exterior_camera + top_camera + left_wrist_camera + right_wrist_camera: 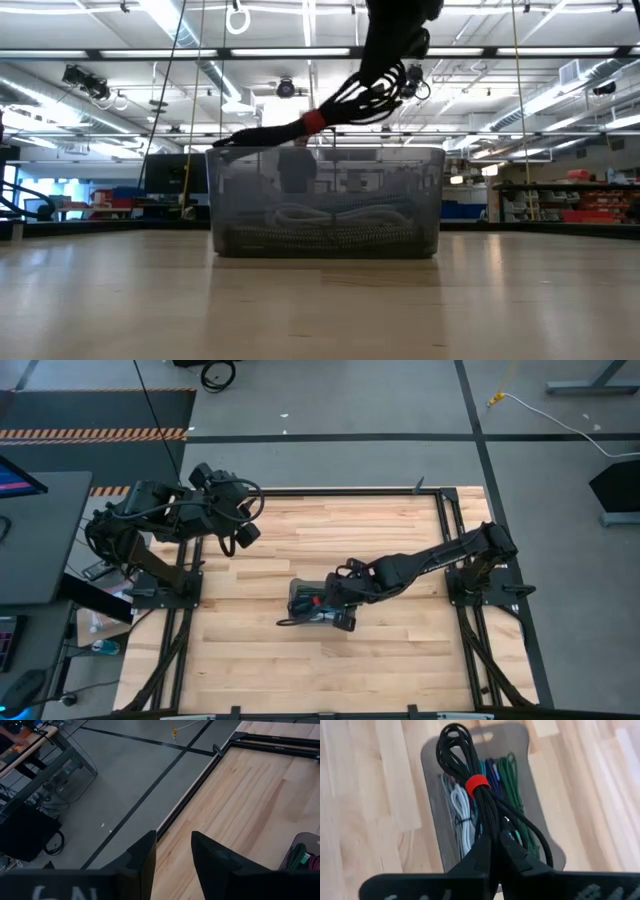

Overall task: Pick and place USB-C Cables
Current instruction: Put the black charger cable into the black bin, then adjust the black bin

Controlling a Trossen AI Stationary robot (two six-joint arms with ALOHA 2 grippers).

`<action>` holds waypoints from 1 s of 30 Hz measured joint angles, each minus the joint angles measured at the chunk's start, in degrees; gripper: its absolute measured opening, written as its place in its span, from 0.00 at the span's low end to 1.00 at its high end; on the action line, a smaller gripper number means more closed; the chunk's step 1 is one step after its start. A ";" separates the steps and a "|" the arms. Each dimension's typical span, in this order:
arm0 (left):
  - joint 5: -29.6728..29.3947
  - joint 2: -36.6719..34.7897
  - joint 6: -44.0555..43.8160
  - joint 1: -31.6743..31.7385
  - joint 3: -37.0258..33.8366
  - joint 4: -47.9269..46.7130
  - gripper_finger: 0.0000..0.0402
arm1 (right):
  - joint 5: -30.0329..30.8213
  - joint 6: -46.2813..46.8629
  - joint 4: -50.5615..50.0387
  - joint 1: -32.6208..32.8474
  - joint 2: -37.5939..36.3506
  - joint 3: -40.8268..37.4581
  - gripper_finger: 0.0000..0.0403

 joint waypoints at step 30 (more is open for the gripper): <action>2.18 0.00 -0.07 0.00 0.00 0.00 0.32 | -0.20 2.77 11.67 2.69 0.09 -10.46 0.34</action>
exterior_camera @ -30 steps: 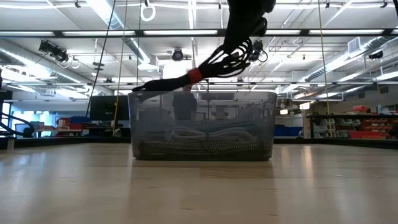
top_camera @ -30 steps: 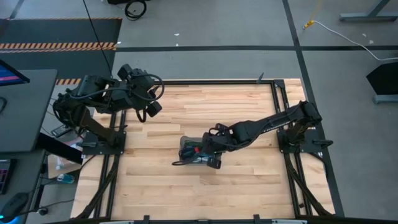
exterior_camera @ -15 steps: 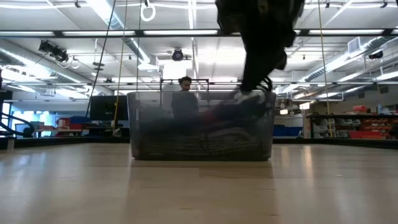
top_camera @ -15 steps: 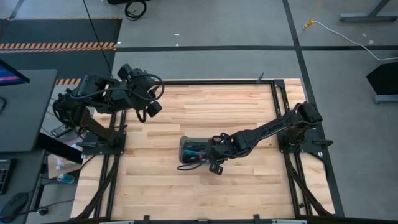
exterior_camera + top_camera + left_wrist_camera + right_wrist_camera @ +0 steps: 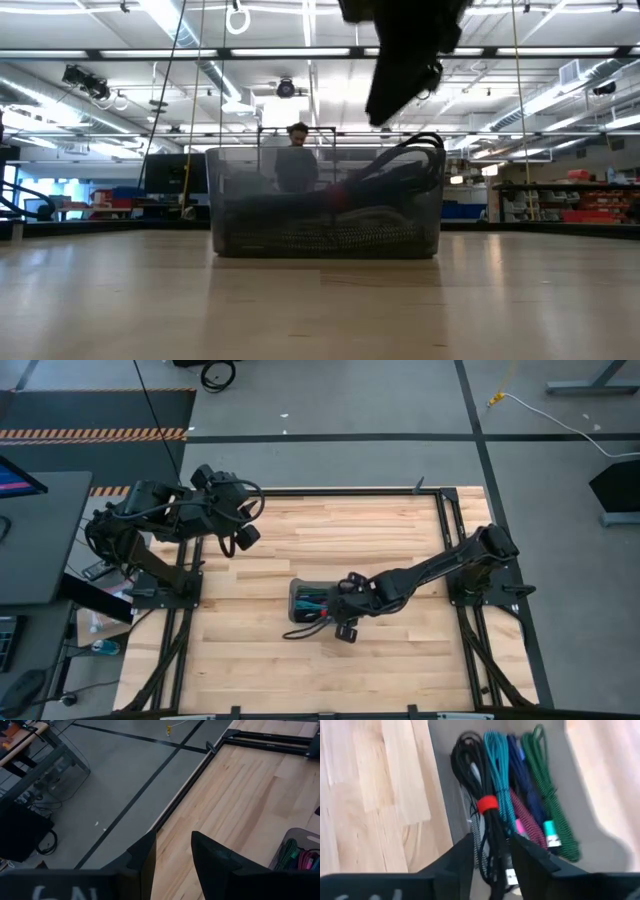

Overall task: Pick and place USB-C Cables
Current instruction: Adjust the black bin

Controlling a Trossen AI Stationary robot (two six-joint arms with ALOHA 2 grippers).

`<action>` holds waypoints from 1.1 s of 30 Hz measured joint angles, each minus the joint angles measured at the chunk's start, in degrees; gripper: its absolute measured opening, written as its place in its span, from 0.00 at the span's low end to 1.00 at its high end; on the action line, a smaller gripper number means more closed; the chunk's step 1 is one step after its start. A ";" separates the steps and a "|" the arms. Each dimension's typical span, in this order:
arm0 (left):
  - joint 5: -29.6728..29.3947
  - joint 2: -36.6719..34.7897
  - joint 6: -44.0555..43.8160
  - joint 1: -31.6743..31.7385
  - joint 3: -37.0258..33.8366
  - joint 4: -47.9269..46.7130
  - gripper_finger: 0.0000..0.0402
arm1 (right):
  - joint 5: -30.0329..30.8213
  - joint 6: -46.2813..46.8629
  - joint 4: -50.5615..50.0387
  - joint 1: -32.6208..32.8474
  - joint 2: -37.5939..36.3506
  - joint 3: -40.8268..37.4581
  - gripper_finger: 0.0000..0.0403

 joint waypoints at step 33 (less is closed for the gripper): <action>0.00 0.02 0.09 0.00 0.04 0.00 0.32 | -17.39 -28.46 -8.18 -21.39 5.17 6.32 0.37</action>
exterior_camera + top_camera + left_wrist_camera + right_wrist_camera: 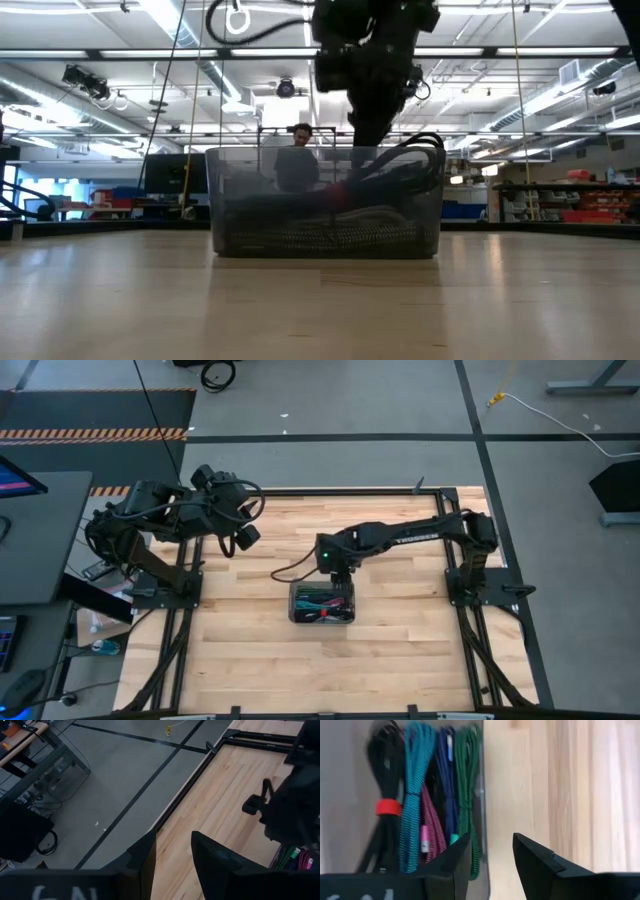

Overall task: Pick and place USB-C Cables
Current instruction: Adjust the black bin

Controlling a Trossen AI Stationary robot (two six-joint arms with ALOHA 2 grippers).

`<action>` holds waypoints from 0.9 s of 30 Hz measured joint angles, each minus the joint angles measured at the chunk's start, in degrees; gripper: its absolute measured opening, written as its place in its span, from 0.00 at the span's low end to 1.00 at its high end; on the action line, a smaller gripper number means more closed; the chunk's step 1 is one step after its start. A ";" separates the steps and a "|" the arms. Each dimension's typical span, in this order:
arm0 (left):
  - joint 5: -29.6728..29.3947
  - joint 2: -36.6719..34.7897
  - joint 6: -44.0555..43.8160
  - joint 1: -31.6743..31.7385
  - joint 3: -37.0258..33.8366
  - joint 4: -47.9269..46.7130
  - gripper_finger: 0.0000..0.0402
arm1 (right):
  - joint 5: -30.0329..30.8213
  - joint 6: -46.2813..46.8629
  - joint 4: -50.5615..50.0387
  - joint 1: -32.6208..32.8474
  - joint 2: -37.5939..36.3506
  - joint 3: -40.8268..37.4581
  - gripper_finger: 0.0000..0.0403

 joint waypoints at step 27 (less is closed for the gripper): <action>0.87 0.00 0.04 0.00 0.00 0.00 0.32 | -2.63 -2.26 1.22 -1.11 8.69 0.00 0.04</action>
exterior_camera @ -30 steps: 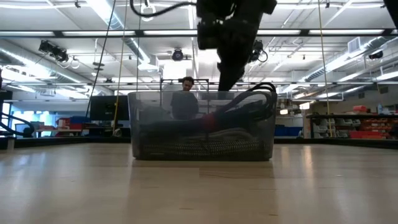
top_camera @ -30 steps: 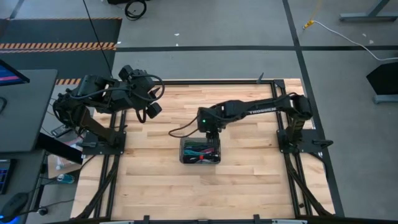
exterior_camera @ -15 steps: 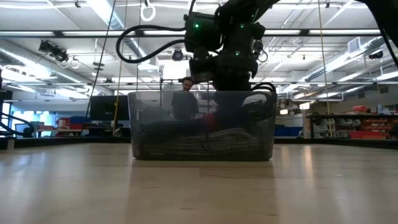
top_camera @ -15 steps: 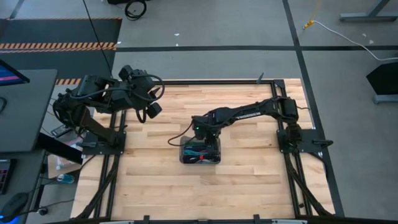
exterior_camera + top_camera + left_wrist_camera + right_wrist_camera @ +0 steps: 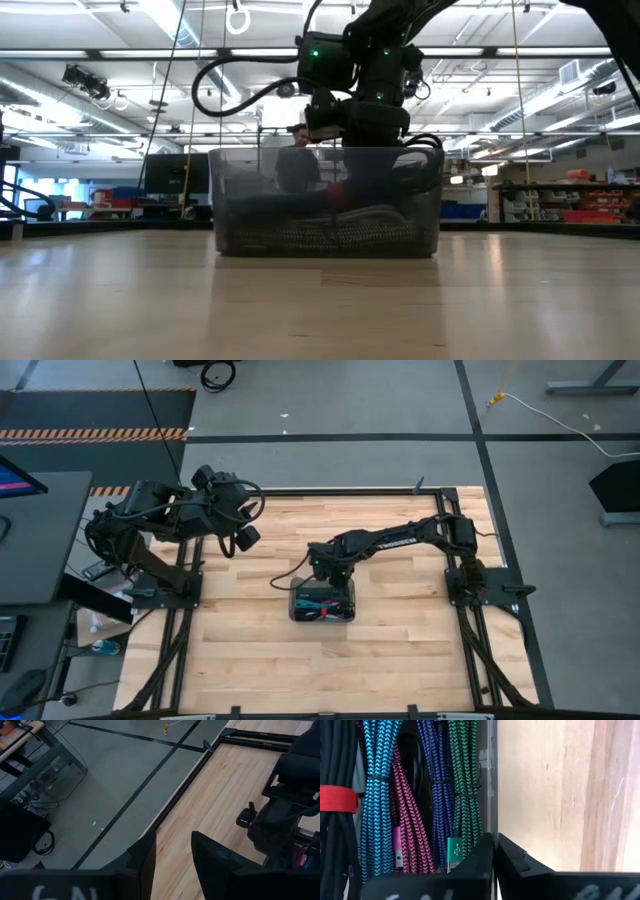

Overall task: Pick and place USB-C Cables
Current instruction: Adjust the black bin

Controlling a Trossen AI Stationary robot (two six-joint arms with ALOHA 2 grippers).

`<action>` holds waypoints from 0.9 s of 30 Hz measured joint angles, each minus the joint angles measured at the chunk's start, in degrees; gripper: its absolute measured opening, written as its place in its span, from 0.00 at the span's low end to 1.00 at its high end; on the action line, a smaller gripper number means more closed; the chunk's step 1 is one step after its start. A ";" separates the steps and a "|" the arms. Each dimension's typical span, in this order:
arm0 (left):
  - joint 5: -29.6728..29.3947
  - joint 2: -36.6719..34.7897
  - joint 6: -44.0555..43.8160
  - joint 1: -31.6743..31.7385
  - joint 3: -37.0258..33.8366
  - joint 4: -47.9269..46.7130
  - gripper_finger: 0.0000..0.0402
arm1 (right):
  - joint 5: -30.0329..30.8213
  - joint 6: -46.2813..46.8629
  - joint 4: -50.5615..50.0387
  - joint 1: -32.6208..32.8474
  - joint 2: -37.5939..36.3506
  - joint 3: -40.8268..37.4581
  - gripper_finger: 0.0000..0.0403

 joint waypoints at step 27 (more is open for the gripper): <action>-0.02 0.00 0.08 0.02 -0.01 0.00 0.32 | 0.91 -9.21 -0.88 -9.41 -0.13 0.04 0.01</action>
